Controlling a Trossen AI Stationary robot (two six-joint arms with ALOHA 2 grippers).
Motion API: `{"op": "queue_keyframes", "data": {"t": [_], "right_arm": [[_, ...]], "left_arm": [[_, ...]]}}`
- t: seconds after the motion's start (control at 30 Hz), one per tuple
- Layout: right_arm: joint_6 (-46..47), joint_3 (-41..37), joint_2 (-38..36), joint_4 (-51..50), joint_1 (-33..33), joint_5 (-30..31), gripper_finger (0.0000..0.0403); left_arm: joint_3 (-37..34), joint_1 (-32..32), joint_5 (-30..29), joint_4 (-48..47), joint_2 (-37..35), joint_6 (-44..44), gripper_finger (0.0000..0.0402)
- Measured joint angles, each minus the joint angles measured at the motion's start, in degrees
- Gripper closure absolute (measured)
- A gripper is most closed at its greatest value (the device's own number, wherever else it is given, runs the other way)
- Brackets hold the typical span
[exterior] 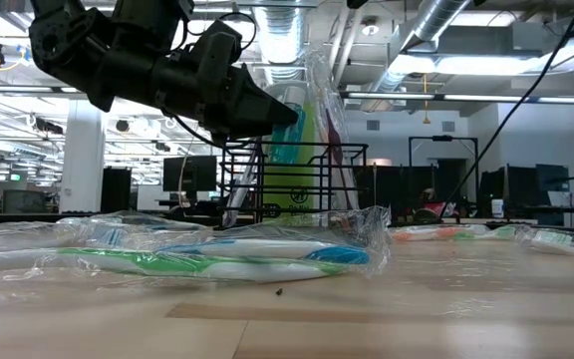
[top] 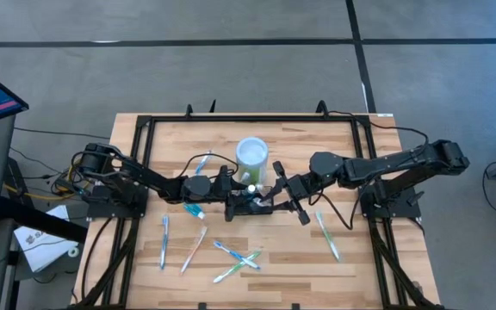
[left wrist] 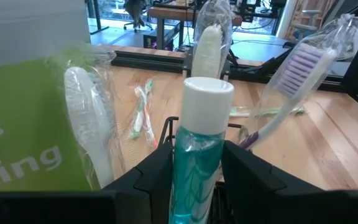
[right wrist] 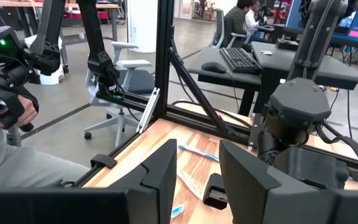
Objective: Pick & Place toothbrushing station
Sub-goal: Put the right mouthwash into the the wire organizer
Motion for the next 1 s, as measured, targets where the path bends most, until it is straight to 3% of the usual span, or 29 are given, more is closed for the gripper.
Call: {"op": "queue_keyframes", "data": {"t": [0.57, 1.0], "right_arm": [[0.00, 0.00, 0.00, -0.10, 0.04, 0.00, 0.0291], [-0.01, 0.00, 0.00, -0.23, 0.04, 0.00, 0.0291]], "left_arm": [[-0.13, -0.44, 1.72, -2.04, -0.02, 0.20, 0.0285], [-0.17, -0.44, 6.36, -3.77, -0.03, 0.02, 0.0288]]}}
